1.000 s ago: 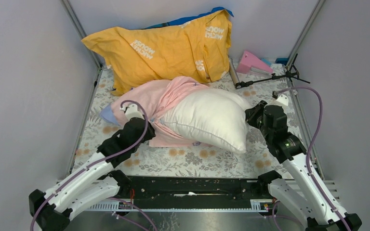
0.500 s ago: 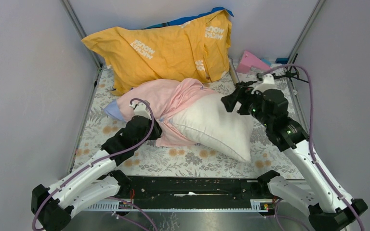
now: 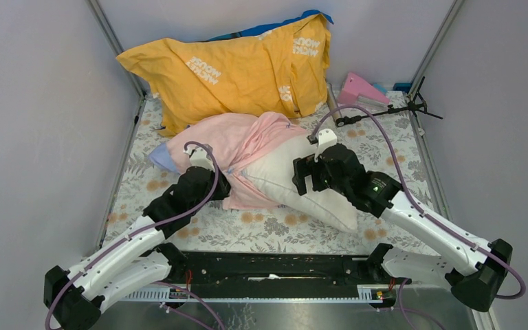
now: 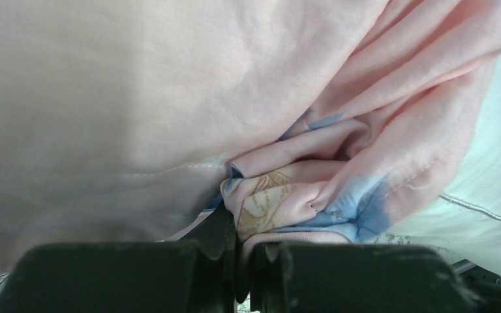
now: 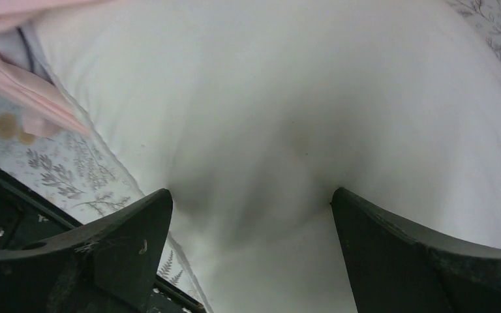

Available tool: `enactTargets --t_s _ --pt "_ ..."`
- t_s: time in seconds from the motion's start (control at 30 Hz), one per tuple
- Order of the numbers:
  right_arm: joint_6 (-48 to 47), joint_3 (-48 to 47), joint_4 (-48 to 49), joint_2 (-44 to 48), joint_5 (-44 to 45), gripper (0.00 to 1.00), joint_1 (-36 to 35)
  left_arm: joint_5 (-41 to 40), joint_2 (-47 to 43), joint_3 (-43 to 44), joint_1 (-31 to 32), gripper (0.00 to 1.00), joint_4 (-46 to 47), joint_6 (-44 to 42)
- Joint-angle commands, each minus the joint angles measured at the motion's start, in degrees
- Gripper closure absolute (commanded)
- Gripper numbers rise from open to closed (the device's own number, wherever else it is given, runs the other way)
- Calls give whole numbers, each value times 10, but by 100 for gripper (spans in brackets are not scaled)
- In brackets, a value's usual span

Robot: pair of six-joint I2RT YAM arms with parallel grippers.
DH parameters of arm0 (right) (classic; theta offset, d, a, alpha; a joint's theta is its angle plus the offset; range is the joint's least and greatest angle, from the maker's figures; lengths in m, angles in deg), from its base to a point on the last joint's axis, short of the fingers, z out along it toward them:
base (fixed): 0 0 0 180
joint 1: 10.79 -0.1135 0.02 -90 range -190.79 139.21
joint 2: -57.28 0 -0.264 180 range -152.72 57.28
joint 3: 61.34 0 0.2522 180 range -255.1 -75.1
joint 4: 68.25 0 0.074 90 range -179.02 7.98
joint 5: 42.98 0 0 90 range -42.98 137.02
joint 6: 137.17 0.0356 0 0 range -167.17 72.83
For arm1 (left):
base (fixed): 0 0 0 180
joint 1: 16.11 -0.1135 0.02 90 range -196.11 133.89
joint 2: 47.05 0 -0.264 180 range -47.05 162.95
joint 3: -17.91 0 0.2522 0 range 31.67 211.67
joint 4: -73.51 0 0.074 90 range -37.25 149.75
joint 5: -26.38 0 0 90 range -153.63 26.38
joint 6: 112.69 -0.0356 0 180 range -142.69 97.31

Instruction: Remove the pillowcase from the pillow

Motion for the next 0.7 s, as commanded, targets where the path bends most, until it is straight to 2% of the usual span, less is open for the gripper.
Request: enactTargets --t_s 0.0,0.03,0.07,0.1,0.2,0.23,0.3,0.4,0.57,0.67 --pt "-8 42 -18 9 68 0 -4 -30 -28 11 -4 100 53 12" --pt "-2 50 -16 9 79 1 -4 -34 -32 10 -4 100 54 15" --pt "3 58 -13 7 88 9 -4 -38 -37 9 -4 100 54 18" --pt "8 67 -10 7 94 23 -4 -41 -41 7 -4 100 53 20" --pt "42 86 0 24 138 93 -4 -50 -54 4 -4 100 48 24" --pt "51 90 3 36 152 100 -3 -56 -58 5 -4 100 42 22" --pt "63 97 12 70 180 100 0 -95 -64 17 -4 100 5 20" --pt "80 112 30 138 242 100 10 -195 -79 41 -4 100 -83 54" --pt "93 134 39 247 389 100 20 -292 -141 48 -4 100 -167 102" --pt "100 142 39 316 492 100 20 -387 -192 62 -4 100 -267 192"
